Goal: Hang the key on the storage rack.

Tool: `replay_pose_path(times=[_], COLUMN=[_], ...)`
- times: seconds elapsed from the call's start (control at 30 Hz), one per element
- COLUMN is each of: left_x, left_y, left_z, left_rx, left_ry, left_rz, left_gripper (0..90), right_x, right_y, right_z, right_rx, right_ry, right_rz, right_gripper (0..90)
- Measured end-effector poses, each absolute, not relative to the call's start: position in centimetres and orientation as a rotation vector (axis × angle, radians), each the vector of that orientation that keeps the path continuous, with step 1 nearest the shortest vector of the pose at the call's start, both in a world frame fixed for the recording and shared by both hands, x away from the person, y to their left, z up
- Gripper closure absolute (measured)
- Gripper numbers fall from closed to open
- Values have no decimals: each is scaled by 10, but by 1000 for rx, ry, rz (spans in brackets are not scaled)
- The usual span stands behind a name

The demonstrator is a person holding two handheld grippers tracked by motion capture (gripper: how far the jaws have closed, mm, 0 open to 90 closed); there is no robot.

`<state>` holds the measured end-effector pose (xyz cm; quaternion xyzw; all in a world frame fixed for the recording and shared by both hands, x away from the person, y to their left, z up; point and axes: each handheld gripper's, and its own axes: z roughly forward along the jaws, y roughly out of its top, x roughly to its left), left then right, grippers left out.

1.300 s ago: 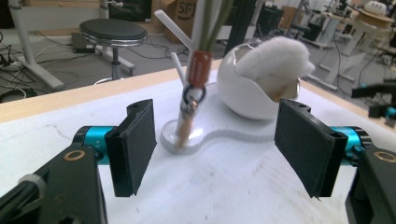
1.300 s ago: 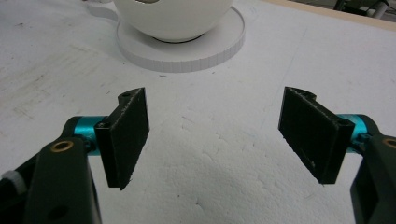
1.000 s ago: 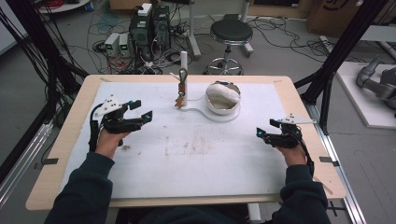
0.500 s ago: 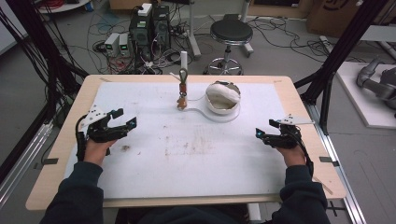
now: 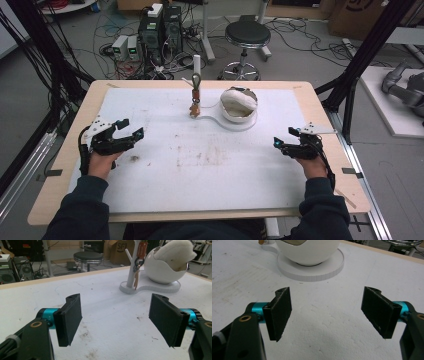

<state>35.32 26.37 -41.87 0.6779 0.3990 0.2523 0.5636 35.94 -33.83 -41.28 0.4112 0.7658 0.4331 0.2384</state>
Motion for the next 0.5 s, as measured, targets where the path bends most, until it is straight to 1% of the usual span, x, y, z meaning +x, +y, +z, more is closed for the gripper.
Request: replay_pose_path(times=[0.5], left_x=[355], left_y=[265], left_z=[-421], left_rx=[1596], left_ry=[973], left_rz=[599], left_gripper=[262], right_x=[362], right_y=[-341], right_z=[-414], right_rx=[1135], right_ry=[2094], right_rz=[1194], right_gripper=[249])
